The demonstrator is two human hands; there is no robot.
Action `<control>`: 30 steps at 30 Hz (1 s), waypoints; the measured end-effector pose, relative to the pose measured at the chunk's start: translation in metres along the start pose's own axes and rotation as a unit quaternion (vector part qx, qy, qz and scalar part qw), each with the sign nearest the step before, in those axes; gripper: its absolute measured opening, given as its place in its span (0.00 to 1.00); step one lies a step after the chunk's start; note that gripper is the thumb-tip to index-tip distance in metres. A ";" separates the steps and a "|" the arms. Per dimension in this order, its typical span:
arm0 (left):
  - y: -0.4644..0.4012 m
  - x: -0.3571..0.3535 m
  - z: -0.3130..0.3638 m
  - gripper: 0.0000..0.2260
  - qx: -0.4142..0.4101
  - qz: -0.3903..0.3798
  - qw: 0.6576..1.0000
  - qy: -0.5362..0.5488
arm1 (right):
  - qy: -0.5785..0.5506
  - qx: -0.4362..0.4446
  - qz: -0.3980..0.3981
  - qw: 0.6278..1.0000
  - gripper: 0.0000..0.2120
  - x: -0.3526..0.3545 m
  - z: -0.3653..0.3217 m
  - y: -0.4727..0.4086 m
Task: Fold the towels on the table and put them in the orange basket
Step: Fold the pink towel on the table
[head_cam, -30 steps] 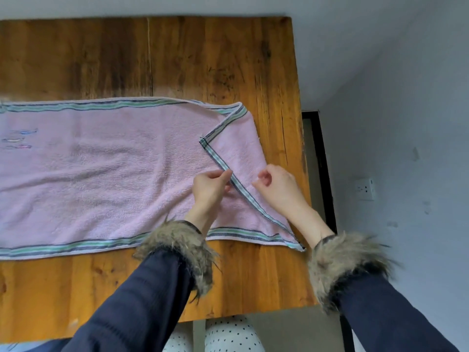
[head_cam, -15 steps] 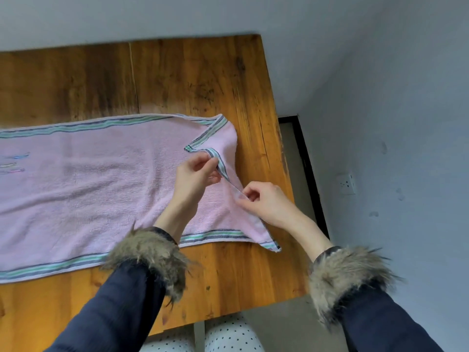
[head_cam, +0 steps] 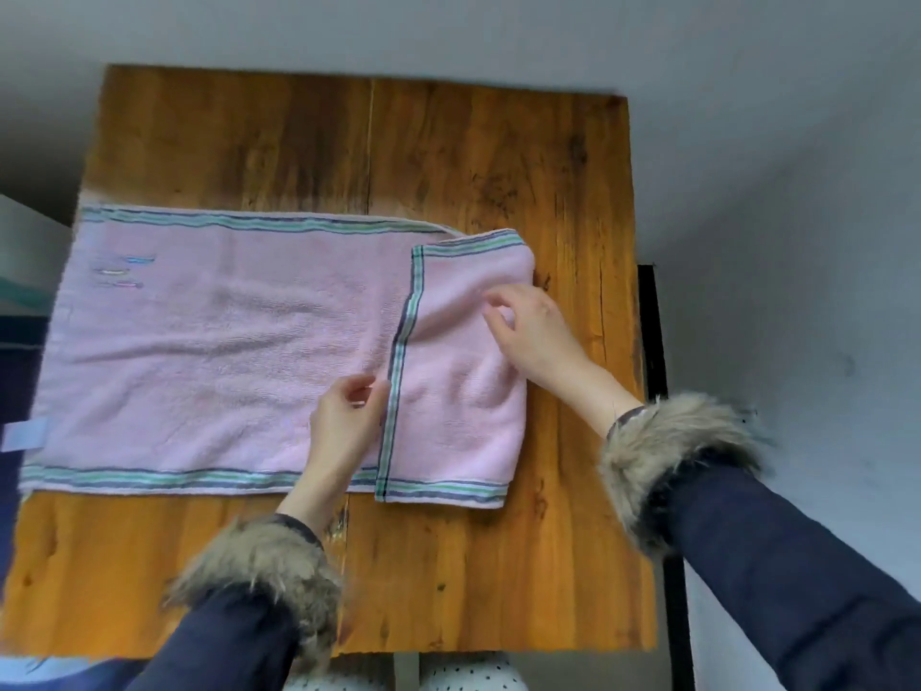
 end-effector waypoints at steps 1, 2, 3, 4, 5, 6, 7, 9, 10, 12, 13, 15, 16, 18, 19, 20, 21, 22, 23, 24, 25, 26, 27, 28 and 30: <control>0.003 -0.004 -0.007 0.15 -0.012 0.007 0.999 -0.036 | 0.024 0.022 -0.011 0.999 0.13 -0.003 -0.002 -0.012; 0.005 -0.009 -0.011 0.13 -0.025 0.018 0.997 -0.071 | 0.045 0.038 -0.025 0.998 0.14 -0.005 -0.005 -0.024; 0.007 -0.012 -0.014 0.12 -0.038 0.030 0.994 -0.095 | 0.064 0.051 -0.037 0.996 0.15 -0.009 -0.009 -0.035; 0.009 -0.015 -0.014 0.11 -0.048 0.041 0.992 -0.112 | 0.083 0.065 -0.043 0.994 0.16 -0.013 -0.012 -0.047; 0.011 -0.017 -0.013 0.09 -0.057 0.046 0.989 -0.129 | 0.105 0.079 -0.044 0.990 0.17 -0.017 -0.015 -0.057; 0.011 -0.018 -0.013 0.07 -0.063 0.045 0.985 -0.151 | 0.135 0.089 -0.046 0.986 0.18 -0.022 -0.017 -0.066; 0.010 -0.019 -0.014 0.08 -0.070 0.042 0.982 -0.171 | 0.173 0.093 -0.050 0.979 0.18 -0.026 -0.020 -0.074; 0.008 -0.019 -0.014 0.10 -0.082 0.026 0.979 -0.187 | 0.263 0.096 -0.065 0.958 0.17 -0.036 -0.023 -0.084; 0.007 -0.018 -0.013 0.09 -0.088 0.022 0.979 -0.182 | 0.296 0.097 -0.067 0.948 0.17 -0.040 -0.024 -0.087; 0.007 -0.013 -0.012 0.05 -0.106 0.009 0.979 -0.172 | 0.328 0.096 -0.051 0.938 0.17 -0.044 -0.026 -0.092; 0.007 -0.011 -0.014 0.04 -0.116 0.000 0.977 -0.179 | 0.336 0.095 -0.039 0.936 0.16 -0.045 -0.026 -0.096; 0.008 -0.008 -0.020 0.05 -0.127 -0.030 0.966 -0.222 | 0.345 0.085 -0.019 0.934 0.15 -0.047 -0.027 -0.103; 0.009 -0.007 -0.024 0.06 -0.129 -0.046 0.960 -0.244 | 0.350 0.079 -0.016 0.933 0.14 -0.048 -0.028 -0.105; 0.010 -0.004 -0.029 0.08 -0.126 -0.071 0.958 -0.248 | 0.352 0.071 -0.011 0.933 0.12 -0.048 -0.033 -0.107; 0.011 -0.002 -0.028 0.09 -0.126 -0.078 0.961 -0.234 | 0.344 0.070 -0.006 0.936 0.12 -0.046 -0.036 -0.106; 0.012 0.000 -0.027 0.10 -0.126 -0.083 0.966 -0.208 | 0.329 0.071 -0.001 0.942 0.12 -0.044 -0.040 -0.105; 0.013 0.005 -0.025 0.09 -0.125 -0.088 0.973 -0.175 | 0.312 0.074 0.002 0.947 0.12 -0.041 -0.046 -0.102; 0.014 0.009 -0.022 0.07 -0.126 -0.094 0.977 -0.145 | 0.290 0.073 0.001 0.954 0.11 -0.037 -0.052 -0.099; 0.015 0.013 -0.019 0.06 -0.130 -0.098 0.979 -0.124 | 0.259 0.068 -0.002 0.963 0.11 -0.032 -0.056 -0.097; 0.017 0.019 -0.016 0.06 -0.138 -0.101 0.979 -0.109 | 0.220 0.065 -0.007 0.973 0.10 -0.028 -0.063 -0.093; 0.018 0.028 -0.013 0.06 -0.145 -0.103 0.979 -0.099 | 0.181 0.068 -0.013 0.981 0.09 -0.025 -0.072 -0.088; 0.019 0.038 -0.010 0.06 -0.154 -0.107 0.978 -0.092 | 0.150 0.076 -0.018 0.986 0.08 -0.021 -0.081 -0.083; 0.020 0.049 -0.008 0.06 -0.163 -0.112 0.977 -0.084 | 0.131 0.089 -0.021 0.987 0.08 -0.018 -0.092 -0.079; 0.020 0.061 -0.004 0.08 -0.169 -0.114 0.976 -0.074 | 0.119 0.102 -0.025 0.987 0.07 -0.017 -0.104 -0.074; 0.020 0.087 0.002 0.14 -0.182 -0.108 0.976 -0.043 | 0.097 0.118 -0.033 0.988 0.07 -0.017 -0.126 -0.067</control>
Point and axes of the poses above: each hand's wrist, its own y-axis away from the middle knuckle, its own x-axis out of the back of the hand, z = x × y, the point moved 1 cm from there along -y, towards the middle knuckle, and after that the axes turned 12 degrees about -y, right-handed, at the moved point
